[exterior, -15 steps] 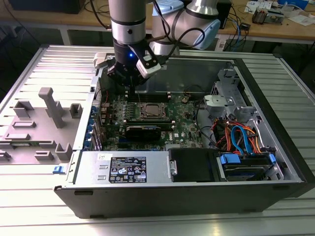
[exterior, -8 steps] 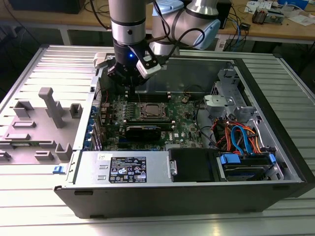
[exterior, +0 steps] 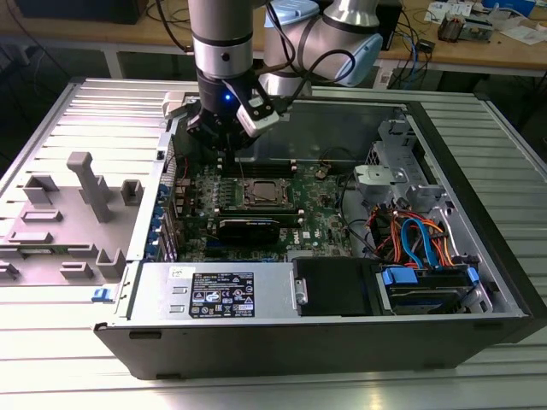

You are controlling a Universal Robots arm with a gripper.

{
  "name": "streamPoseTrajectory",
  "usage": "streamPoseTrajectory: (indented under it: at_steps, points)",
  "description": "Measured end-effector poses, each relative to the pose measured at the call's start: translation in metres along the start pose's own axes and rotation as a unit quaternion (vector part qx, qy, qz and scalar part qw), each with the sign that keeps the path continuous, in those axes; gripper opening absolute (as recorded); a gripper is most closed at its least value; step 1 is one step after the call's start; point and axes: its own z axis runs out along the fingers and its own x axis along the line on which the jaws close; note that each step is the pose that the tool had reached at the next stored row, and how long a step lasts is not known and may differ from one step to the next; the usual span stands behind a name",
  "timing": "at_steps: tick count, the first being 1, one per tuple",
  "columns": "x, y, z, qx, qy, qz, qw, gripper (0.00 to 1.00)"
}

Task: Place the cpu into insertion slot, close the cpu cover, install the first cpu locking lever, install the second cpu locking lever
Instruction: 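Install the first cpu locking lever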

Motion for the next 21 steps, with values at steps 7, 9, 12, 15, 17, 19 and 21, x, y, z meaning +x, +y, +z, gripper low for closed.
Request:
streamPoseTrajectory:
  at_steps: [7, 9, 12, 15, 17, 19, 21]
  points:
    - [-0.0001, 0.0043, 0.0005, 0.0, -0.0001, 0.0, 1.0, 0.11]
    - [-0.0002, 0.0047, 0.0005, 0.0, -0.0001, 0.0, 1.0, 0.11]
    - [-0.0002, 0.005, 0.0006, 0.0, -0.0001, 0.0, 1.0, 0.11]
    - [-0.0002, 0.005, 0.0006, 0.0, -0.0001, 0.0, 1.0, 0.11]
    - [-0.0002, 0.0051, 0.0006, 0.0, -0.0001, 0.0, 1.0, 0.11]
    - [-0.0002, 0.0052, 0.0006, 0.0, -0.0002, 0.0, 1.0, 0.11]
    - [-0.0003, 0.006, 0.0008, 0.0, -0.0001, 0.0, 1.0, 0.11]
